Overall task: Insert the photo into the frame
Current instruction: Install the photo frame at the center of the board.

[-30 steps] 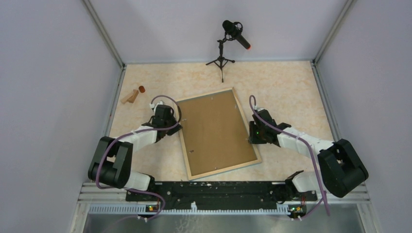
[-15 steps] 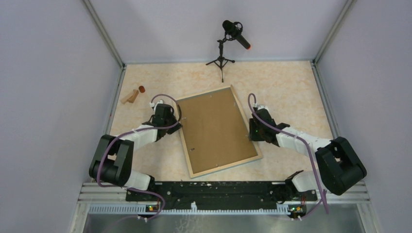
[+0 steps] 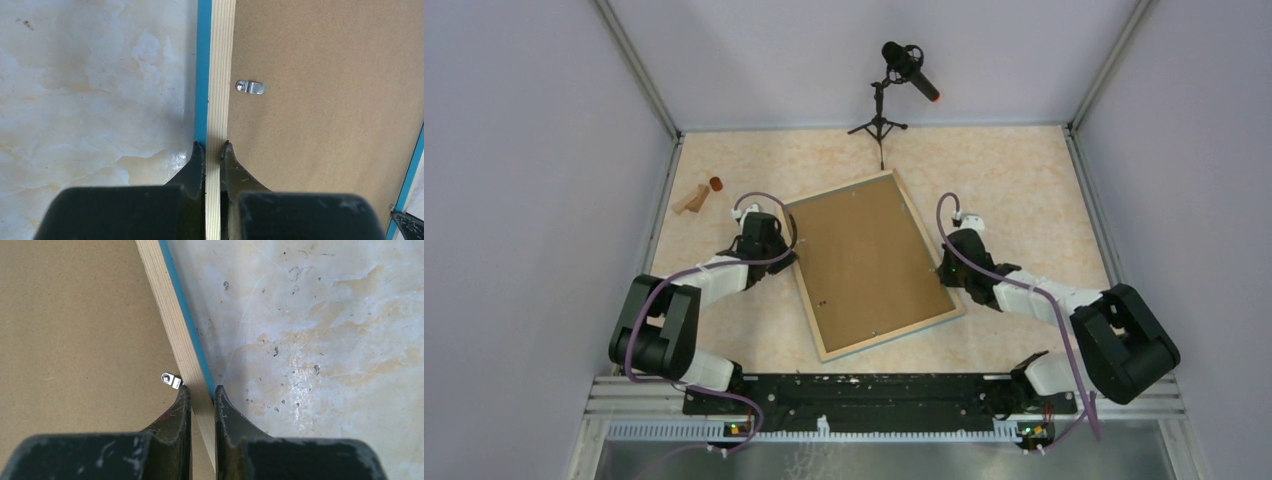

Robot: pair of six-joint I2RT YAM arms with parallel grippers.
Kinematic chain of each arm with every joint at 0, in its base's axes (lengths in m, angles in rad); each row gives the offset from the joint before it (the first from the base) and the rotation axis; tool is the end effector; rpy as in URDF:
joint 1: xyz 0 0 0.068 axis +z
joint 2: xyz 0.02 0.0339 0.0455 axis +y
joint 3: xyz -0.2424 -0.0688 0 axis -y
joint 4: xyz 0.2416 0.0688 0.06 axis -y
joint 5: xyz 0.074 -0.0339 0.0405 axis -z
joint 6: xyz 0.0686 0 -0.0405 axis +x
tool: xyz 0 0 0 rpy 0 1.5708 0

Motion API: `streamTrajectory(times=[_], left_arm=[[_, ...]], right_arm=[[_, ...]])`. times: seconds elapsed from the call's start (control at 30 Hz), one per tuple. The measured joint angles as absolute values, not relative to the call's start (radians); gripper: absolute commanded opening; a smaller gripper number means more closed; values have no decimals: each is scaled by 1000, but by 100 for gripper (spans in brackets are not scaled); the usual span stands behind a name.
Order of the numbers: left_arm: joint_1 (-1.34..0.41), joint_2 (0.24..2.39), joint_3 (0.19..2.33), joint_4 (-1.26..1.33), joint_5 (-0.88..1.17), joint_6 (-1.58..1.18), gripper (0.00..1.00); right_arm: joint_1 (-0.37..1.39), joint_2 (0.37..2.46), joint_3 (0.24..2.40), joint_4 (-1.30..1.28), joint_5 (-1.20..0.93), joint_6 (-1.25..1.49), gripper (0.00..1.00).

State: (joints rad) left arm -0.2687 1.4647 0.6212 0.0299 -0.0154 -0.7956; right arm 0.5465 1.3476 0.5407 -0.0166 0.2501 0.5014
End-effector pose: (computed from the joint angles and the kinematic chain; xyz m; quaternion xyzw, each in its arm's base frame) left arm 0.2873 -0.0780 0.1103 -0.2447 0.8964 -0.1814 0.3221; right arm 0.2414 0.1270 0.1139 0.0247 0.9245 0.0807 0.3717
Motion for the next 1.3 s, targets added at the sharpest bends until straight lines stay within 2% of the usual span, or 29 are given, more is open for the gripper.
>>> streamTrajectory(times=[0.03,0.1,0.13,0.33,0.5,0.87,1.07,1.1,1.13,1.2,1.3], left_arm=[[-269,1465,621,30,-16,-794,0],[-269,1464,621,30,-15,-794,0],[-269,1465,621,30,-15,-793,0],[-269,1465,621,31,-12,-790,0],[-268,1465,621,31,-12,-788,0],[-266,1464,621,32,-8,-785,0],[-264,1465,621,33,-2,-785,0],[-263,1465,621,33,0,-785,0],[-263,1465,621,33,0,-785,0],[-262,1465,621,33,2,-785,0],[-261,1467,621,40,-2,-783,0]], right_arm=[[546,1343,533,-7,250,503,6],[546,1341,531,-2,250,503,24],[546,1341,531,-3,250,506,28],[546,1337,532,-28,227,534,40],[547,1335,539,-47,205,525,41],[547,1372,566,-34,242,527,38],[550,1382,572,-31,247,525,30],[550,1383,572,-30,250,524,27],[550,1383,572,-27,254,524,20],[549,1386,572,-16,269,520,1],[550,1390,566,10,277,475,0]])
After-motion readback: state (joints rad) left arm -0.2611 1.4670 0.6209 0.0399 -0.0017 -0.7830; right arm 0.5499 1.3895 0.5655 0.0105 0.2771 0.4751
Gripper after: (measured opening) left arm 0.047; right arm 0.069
